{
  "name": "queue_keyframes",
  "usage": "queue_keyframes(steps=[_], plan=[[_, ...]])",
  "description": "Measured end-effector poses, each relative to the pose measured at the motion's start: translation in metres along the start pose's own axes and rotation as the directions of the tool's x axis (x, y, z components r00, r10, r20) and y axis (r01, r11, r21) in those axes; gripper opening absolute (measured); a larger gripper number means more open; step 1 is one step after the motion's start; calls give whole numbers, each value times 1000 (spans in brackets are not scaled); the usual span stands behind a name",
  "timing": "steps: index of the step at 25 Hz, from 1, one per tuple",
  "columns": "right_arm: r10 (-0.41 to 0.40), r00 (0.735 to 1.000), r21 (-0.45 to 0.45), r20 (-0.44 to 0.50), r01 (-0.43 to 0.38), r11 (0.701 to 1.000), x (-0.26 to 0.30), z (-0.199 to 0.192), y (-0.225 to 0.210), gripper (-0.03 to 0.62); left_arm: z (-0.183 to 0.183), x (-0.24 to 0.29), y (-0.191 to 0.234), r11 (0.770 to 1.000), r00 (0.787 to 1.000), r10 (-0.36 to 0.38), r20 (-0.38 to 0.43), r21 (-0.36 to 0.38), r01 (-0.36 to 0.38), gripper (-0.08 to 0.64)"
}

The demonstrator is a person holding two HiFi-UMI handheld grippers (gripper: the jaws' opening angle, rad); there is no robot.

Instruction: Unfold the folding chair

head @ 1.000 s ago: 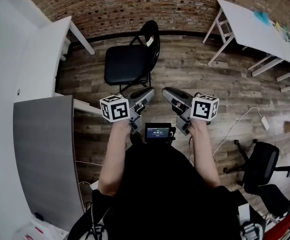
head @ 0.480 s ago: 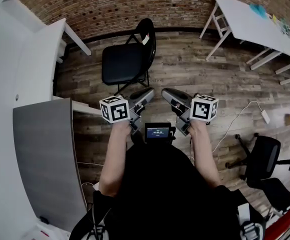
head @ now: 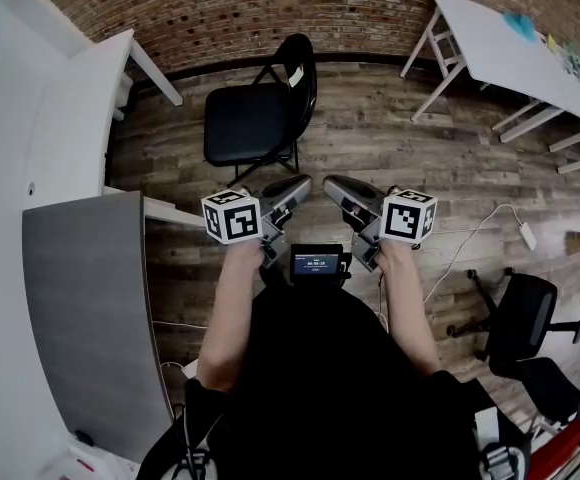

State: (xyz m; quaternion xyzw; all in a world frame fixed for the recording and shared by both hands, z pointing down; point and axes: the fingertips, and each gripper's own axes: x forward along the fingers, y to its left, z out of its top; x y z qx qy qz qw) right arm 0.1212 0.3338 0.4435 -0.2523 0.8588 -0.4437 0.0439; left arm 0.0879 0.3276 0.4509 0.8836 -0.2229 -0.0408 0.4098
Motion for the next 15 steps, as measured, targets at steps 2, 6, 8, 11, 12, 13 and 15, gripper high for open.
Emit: queue_keyframes(steps=[2,6,8,11,12,13,15], plan=[[-1,1000,-2,-2,1,1000,3,-3,1,49,-1,-3,2,1000,1000,-2,0,-1,2,51],[-3,1000,-1,-2,3,1000,4,-4,2,49,-1,-4,2,1000,1000,-4,-4,-3,4,51],[-5,1000,0,-2,5,1000,5,-5,3,49,-1,-5,3,1000,1000,-6,-6,-4,6,51],[-5,1000,1,-3,5,1000,6,-5,5,49,-2,-6,2,1000,1000,-7,-9,-3,7,51],[-5,1000,1,-3,5,1000,5,-5,5,49,-2,-5,2,1000,1000,-6,-9,-4,6,51],[-5,1000,2,-3,5,1000,4,-5,5,48,-2,-4,1,1000,1000,-6,-10,-4,6,51],[-4,1000,3,-3,4,1000,0,-4,5,49,-3,-2,-1,1000,1000,-4,-11,-4,4,51]])
